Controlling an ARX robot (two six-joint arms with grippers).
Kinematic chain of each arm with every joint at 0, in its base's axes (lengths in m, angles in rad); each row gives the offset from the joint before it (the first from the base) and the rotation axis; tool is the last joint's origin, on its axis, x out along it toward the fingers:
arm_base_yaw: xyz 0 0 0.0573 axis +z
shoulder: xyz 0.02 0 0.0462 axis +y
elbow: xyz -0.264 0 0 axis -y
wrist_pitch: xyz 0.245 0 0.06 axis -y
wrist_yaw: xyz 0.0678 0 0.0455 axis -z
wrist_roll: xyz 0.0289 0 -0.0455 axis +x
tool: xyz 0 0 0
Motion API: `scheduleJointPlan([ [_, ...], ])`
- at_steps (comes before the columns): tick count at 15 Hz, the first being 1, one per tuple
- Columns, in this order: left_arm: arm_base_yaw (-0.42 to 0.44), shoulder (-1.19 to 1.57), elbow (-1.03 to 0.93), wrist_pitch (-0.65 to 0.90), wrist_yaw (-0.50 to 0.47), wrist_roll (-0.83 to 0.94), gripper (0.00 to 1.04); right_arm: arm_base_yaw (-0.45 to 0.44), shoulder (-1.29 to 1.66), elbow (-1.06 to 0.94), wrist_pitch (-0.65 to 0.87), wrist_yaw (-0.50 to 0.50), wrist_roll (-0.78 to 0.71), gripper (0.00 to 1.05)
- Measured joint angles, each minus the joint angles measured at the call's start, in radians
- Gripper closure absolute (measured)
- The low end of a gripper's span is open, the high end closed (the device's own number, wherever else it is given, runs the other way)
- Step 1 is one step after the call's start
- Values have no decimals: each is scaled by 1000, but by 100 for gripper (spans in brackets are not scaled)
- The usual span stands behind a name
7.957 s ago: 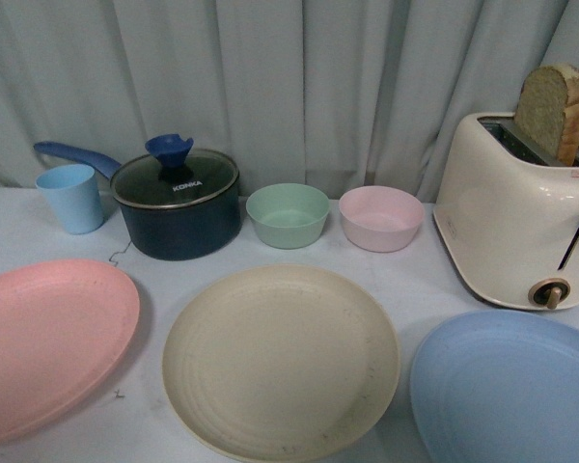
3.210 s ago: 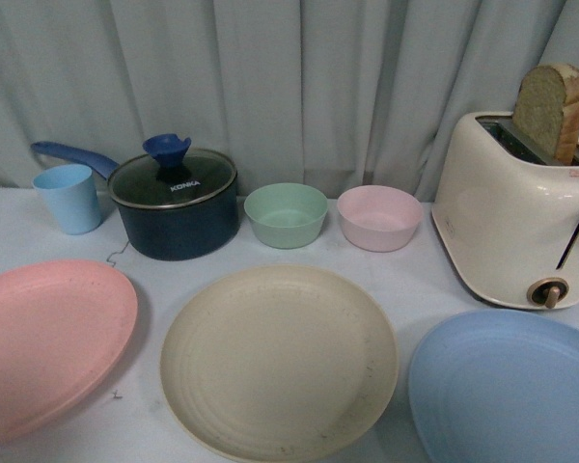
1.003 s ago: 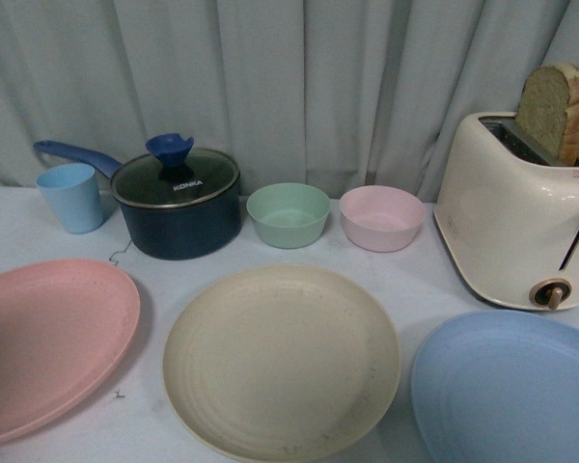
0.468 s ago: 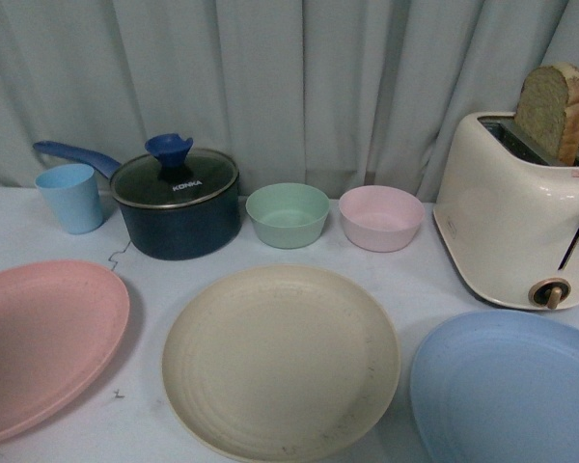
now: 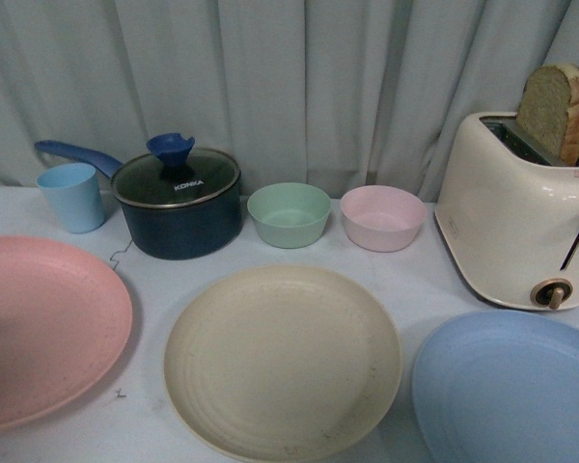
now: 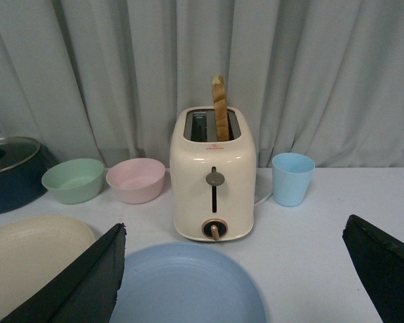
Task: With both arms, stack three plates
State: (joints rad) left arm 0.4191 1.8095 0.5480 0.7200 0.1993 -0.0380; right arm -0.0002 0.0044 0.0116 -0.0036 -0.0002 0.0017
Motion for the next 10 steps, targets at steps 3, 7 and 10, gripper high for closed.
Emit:
scheduleJointPlan([
  [3,-109,-222,-17,-98,24,9,102,0,0,0,0,0,0,6],
  [7,-342,-292,-38,-114,-14,-54,102,0,0,0,0,0,0,6],
  [10,-497,-212,-2,-100,-58,-72,102,0,0,0,0,0,0,6],
])
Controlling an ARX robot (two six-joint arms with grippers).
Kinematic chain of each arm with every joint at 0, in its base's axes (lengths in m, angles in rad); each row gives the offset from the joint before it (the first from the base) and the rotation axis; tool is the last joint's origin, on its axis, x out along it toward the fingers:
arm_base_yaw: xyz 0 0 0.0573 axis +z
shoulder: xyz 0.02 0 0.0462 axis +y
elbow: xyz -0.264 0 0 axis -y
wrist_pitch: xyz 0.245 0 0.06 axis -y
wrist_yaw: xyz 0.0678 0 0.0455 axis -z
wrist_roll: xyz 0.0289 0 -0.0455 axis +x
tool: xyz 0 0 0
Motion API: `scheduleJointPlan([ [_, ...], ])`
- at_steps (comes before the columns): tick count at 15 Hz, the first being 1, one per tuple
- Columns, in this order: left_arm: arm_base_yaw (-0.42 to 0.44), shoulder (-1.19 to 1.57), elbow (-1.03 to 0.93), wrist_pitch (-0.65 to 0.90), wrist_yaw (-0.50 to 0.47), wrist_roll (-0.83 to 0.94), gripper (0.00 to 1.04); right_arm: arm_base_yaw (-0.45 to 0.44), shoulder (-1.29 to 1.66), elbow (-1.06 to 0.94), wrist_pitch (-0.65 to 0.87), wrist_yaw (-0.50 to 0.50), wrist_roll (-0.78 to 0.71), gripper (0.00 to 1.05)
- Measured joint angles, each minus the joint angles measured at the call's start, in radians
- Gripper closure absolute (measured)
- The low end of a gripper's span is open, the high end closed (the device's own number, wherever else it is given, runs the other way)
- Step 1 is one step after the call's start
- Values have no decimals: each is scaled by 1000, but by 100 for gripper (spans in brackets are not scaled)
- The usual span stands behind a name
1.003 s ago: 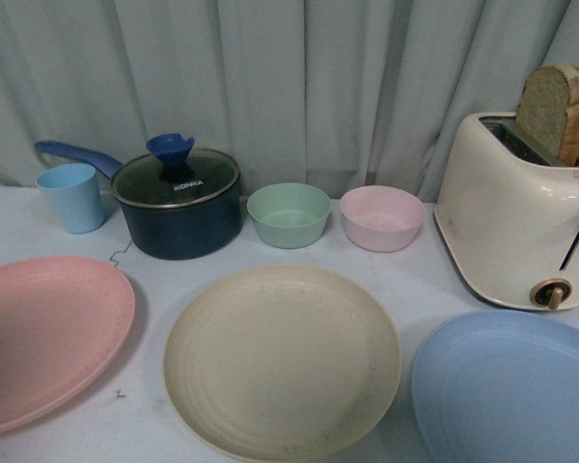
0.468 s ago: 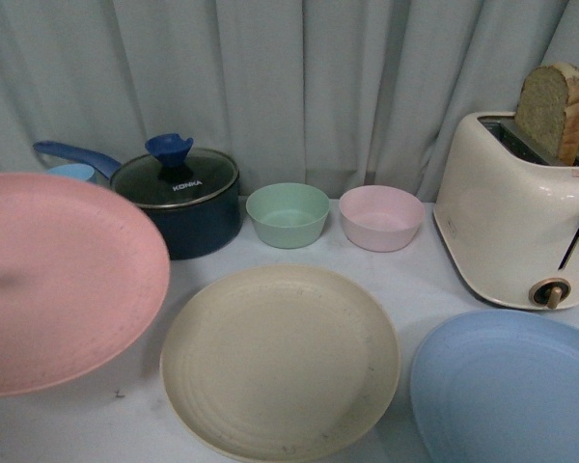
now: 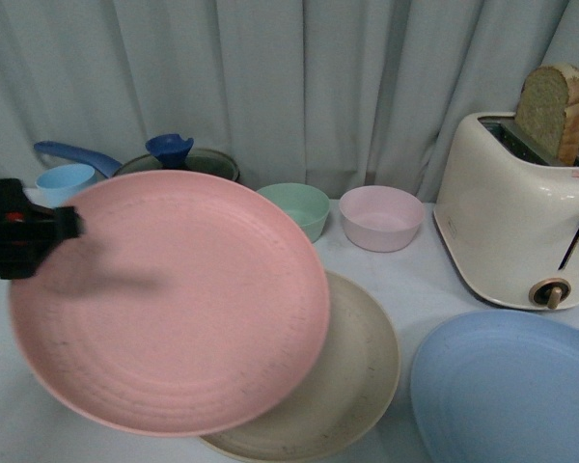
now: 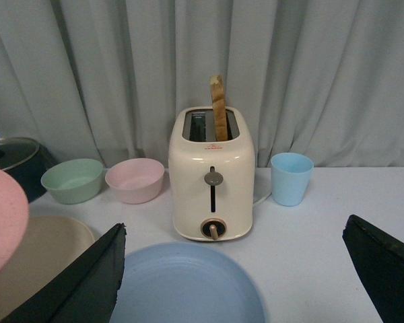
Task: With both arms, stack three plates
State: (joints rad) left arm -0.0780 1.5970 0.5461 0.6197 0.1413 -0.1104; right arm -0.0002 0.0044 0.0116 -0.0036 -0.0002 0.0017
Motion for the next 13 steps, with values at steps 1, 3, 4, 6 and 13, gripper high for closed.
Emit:
scheduleJointPlan([
  [1,-72,68,39,10,-24,-14,102,0,0,0,0,0,0,6],
  [3,-138,172,96,30,-63,-45,102,0,0,0,0,0,0,6],
  [4,-145,206,114,43,-72,-70,102,0,0,0,0,0,0,6],
  [6,-171,257,129,63,-95,-100,102,0,0,0,0,0,0,6],
  [13,-173,329,135,108,-121,-100,102,0,0,0,0,0,0,6],
])
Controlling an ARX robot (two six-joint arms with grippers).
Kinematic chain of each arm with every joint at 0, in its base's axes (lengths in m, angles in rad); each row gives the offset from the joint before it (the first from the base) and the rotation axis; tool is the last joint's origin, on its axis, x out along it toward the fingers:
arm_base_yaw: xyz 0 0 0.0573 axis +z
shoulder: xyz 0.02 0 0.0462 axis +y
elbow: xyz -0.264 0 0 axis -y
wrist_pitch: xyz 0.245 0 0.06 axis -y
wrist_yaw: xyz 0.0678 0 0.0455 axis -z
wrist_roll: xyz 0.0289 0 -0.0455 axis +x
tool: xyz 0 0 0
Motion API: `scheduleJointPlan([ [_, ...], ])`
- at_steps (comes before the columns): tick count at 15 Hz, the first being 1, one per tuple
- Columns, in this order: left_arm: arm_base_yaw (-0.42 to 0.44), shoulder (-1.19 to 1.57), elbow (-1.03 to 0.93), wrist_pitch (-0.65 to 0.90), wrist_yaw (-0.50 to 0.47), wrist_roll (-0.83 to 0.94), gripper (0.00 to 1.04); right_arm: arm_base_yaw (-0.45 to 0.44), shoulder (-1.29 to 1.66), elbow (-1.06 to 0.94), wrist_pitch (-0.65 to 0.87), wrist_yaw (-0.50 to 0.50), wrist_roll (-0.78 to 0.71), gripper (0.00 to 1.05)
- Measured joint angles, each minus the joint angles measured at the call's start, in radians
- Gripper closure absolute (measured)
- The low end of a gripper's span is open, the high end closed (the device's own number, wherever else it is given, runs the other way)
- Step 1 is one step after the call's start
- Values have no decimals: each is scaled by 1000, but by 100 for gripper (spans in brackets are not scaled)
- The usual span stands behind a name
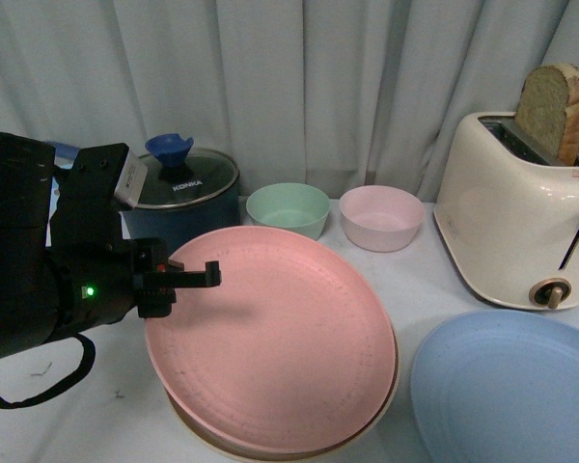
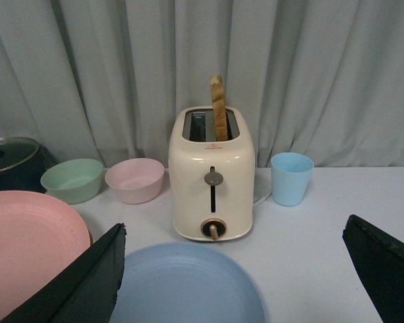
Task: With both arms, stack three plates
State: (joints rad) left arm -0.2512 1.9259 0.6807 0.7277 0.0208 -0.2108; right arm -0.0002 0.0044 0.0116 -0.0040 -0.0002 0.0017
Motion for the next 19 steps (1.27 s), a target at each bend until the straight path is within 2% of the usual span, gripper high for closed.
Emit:
scheduleJointPlan([
  [4,0,17,2,3,5,-11,100,0,0,0,0,0,0,6],
  [8,20,-23,-7,6,24,-58,51,0,0,0,0,0,0,6],
  [10,35,-151,-55,76,-7,-74,28,0,0,0,0,0,0,6],
  [12,40,-308,-98,70,-40,-81,5,0,0,0,0,0,0,6],
  [14,35,-462,-144,16,-94,-66,8,0,0,0,0,0,0,6],
  [15,31,-537,-211,146,-190,17,19,0,0,0,0,0,0,6],
  [16,51,-647,-292,161,-205,101,32,0,0,0,0,0,0,6],
  [19,112,-789,-439,146,-164,186,70,0,0,0,0,0,0,6],
])
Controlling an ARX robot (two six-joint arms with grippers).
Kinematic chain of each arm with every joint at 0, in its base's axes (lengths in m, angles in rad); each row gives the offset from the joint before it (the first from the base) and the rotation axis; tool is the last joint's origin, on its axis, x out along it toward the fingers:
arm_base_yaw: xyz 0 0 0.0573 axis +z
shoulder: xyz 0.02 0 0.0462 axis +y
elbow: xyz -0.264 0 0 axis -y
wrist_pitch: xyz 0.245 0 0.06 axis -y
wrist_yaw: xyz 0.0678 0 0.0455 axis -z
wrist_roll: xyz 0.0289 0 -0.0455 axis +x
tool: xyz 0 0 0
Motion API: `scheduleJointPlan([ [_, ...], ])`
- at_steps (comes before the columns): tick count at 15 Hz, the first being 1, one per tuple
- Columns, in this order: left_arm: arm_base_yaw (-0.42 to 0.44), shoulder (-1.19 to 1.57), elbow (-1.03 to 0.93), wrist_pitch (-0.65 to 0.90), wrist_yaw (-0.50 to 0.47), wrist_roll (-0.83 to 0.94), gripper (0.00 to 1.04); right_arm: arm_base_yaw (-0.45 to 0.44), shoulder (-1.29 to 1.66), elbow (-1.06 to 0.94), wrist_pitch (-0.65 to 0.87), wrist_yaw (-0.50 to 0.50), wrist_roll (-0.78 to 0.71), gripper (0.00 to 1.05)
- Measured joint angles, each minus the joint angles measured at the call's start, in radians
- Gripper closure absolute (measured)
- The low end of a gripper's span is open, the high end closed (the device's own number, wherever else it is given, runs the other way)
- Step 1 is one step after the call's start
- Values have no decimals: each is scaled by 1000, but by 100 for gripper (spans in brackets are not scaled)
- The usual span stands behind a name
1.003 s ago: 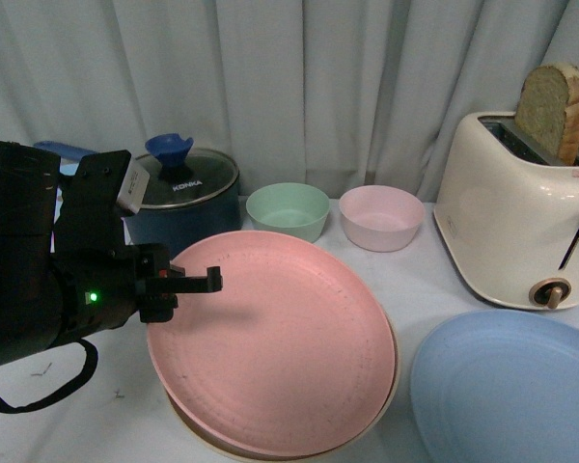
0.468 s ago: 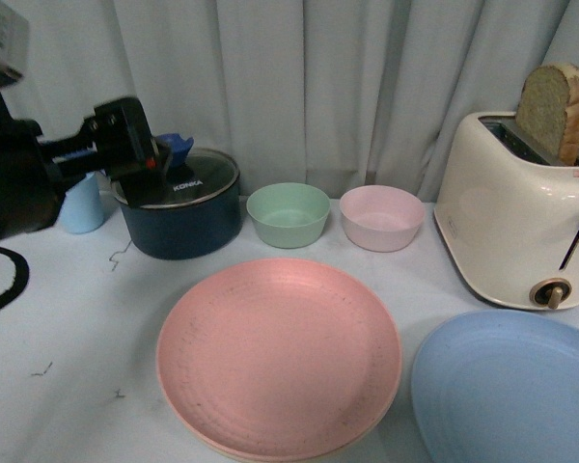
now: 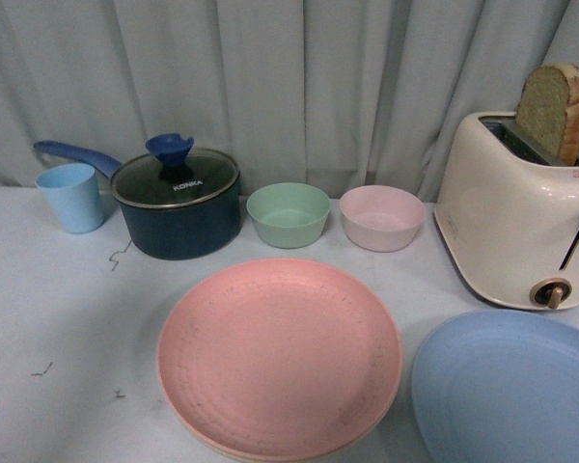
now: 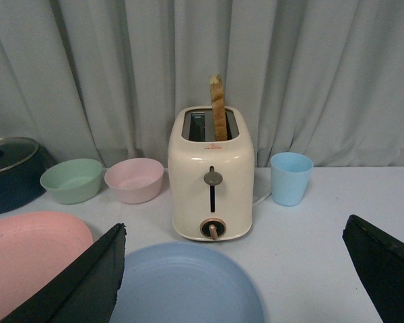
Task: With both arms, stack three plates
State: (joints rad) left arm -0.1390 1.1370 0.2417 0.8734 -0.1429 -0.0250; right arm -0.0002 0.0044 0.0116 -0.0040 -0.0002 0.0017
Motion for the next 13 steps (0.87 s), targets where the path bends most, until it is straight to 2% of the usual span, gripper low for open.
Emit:
scheduleJointPlan([
  [2,27,-95,-60,-20,30,7,96,0,0,0,0,0,0,6],
  [3,45,-159,-92,-47,45,9,103,0,0,0,0,0,0,6],
  [5,60,-219,-130,-90,61,10,103,0,0,0,0,0,0,6],
  [6,121,-278,-151,-119,134,11,103,0,0,0,0,0,0,6],
  [7,145,-323,-162,-148,130,10,103,0,0,0,0,1,0,6],
  [8,142,-338,-196,-95,141,11,103,0,0,0,0,0,0,6],
  [13,138,-555,-230,-301,142,11,103,0,0,0,0,0,0,6],
])
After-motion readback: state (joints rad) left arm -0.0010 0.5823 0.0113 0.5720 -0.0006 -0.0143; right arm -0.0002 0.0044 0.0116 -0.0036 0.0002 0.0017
